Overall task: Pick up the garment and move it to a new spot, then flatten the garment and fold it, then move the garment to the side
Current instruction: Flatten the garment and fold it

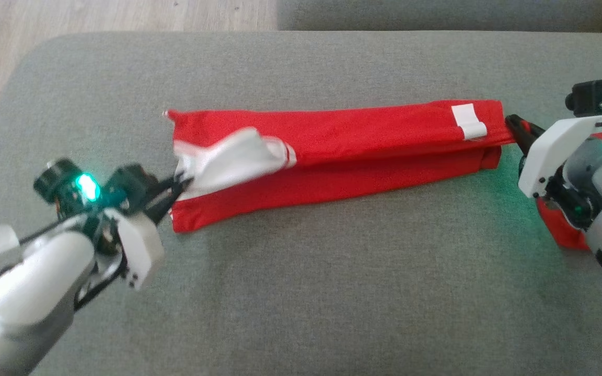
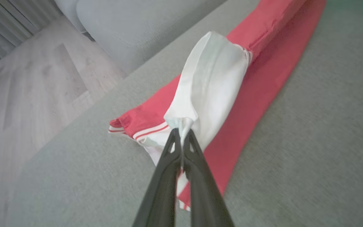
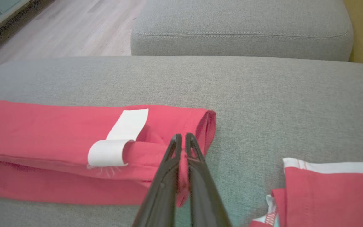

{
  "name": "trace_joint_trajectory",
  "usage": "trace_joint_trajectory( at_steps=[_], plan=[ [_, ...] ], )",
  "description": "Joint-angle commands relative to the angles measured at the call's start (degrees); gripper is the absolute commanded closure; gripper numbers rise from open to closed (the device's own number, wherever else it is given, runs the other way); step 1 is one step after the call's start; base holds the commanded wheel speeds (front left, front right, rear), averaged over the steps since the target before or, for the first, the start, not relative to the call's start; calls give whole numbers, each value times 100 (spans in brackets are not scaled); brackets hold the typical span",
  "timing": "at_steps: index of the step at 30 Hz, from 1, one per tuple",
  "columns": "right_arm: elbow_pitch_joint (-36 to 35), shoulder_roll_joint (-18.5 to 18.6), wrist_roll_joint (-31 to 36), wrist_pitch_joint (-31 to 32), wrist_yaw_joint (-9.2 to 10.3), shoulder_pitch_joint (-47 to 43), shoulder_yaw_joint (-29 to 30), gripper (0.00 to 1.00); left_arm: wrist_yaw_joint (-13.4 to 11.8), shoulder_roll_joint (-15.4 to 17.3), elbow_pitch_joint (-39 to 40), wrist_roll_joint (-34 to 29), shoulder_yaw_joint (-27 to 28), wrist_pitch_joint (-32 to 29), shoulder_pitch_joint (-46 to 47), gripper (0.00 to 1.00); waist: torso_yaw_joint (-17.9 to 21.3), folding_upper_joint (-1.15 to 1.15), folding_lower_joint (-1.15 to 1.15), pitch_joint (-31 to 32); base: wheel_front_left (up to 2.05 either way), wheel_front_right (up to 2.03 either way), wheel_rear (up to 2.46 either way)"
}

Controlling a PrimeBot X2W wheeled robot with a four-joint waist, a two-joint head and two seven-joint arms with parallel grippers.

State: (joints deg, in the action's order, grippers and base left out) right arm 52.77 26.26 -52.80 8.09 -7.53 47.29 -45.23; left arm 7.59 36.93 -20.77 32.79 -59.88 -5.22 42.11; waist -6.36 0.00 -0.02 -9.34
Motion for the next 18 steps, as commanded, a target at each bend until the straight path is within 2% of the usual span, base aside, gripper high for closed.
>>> trace_joint_trajectory(
  at_steps=[1,8,18],
  plan=[
    [-146,138,58,-3,4,7,-97,100,-12,360,253,92,201,-108,138,100,-2,0,2,-7,0,0,0],
    [-65,317,459,37,4,182,-636,100,-65,655,850,233,21,-517,-74,100,13,0,2,-184,0,0,0],
    [101,196,404,-56,4,419,-908,100,-176,509,685,94,-36,-491,53,100,36,0,2,-449,0,0,0]
  ],
)
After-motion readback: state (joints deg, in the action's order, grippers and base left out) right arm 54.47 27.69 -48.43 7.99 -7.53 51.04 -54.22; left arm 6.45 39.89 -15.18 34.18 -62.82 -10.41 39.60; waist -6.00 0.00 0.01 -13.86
